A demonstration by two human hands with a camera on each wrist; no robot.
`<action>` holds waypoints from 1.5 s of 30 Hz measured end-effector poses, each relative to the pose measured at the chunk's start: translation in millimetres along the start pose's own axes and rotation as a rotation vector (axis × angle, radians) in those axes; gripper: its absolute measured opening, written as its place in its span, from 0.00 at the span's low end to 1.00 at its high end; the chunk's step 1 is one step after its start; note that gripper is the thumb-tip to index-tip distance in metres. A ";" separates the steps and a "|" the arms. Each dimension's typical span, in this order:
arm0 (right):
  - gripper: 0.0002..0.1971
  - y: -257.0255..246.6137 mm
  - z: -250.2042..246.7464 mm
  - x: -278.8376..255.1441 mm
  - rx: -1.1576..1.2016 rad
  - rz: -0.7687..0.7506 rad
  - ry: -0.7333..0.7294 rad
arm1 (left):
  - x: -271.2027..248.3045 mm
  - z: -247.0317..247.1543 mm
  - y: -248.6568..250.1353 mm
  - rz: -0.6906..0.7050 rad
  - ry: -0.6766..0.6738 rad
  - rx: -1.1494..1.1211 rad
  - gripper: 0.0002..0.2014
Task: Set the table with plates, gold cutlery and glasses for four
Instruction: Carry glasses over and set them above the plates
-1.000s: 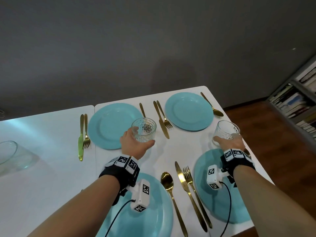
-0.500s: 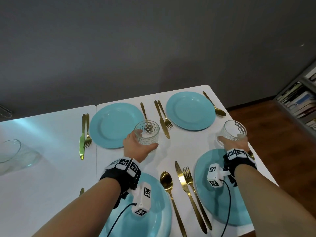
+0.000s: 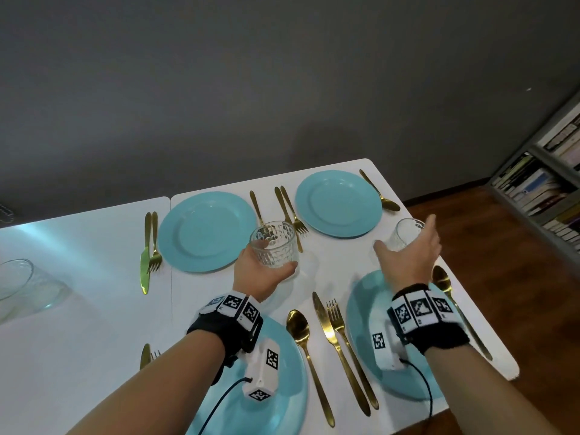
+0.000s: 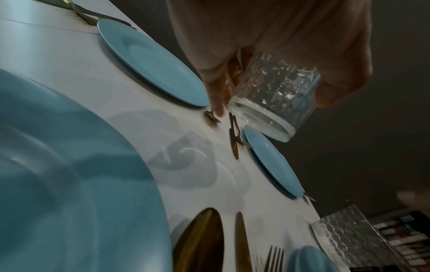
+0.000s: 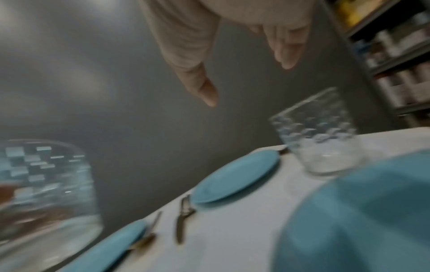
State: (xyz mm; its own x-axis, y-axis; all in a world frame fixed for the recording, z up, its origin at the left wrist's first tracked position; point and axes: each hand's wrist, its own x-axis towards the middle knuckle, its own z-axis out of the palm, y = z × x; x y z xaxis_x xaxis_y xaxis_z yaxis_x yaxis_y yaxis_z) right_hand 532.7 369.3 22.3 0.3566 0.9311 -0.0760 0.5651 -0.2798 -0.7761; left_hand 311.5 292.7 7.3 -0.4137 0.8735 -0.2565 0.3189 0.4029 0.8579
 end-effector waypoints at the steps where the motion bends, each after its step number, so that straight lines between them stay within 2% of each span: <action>1: 0.49 -5.8 3.4 -9.7 0.032 -0.068 -0.105 | -1.9 1.4 1.7 0.017 -0.006 -0.001 0.33; 3: 0.46 -18.1 13.4 -26.3 0.064 -0.131 -0.391 | -4.4 4.3 4.5 0.043 -0.020 0.003 0.32; 5: 0.44 -27.0 25.8 -37.8 0.071 -0.132 -0.643 | -7.4 7.4 8.0 0.070 -0.049 0.019 0.25; 7: 0.40 -32.1 38.0 -44.5 0.128 -0.108 -0.799 | -7.5 11.5 8.8 0.107 -0.061 0.019 0.23; 9: 0.37 -33.0 47.2 -48.2 0.210 -0.073 -0.877 | -6.1 14.5 6.2 0.115 -0.072 0.009 0.30; 12: 0.40 -29.0 55.8 -47.7 0.254 -0.047 -0.856 | -8.6 15.7 4.5 0.123 -0.090 0.026 0.39; 16: 0.36 -19.3 60.4 -43.7 0.240 -0.058 -0.778 | -8.0 20.1 2.4 0.107 -0.138 0.064 0.51; 19: 0.37 -12.2 61.5 -36.9 0.173 -0.066 -0.697 | -3.8 22.6 1.6 0.065 -0.158 0.188 0.56; 22: 0.40 -1.6 61.5 -26.5 0.097 -0.045 -0.616 | 0.3 20.0 -3.0 0.026 -0.149 0.302 0.51; 26: 0.42 12.8 60.5 -15.9 0.042 0.002 -0.553 | 5.7 14.8 -10.1 -0.040 -0.075 0.309 0.43; 31: 0.44 23.6 62.0 -12.2 -0.012 0.017 -0.540 | 4.4 13.8 -14.7 -0.055 -0.061 0.302 0.36; 45: 0.45 29.0 72.2 -16.0 -0.106 0.002 -0.511 | -0.5 9.0 -19.1 -0.068 -0.042 0.292 0.34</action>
State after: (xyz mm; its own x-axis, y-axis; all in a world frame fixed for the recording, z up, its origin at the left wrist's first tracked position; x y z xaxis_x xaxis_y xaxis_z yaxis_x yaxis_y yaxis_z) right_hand 489.7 363.2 -44.1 -0.0354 0.9185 -0.3939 0.6465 -0.2795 -0.7099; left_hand 313.3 287.1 -12.9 -0.4090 0.8497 -0.3326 0.5259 0.5174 0.6751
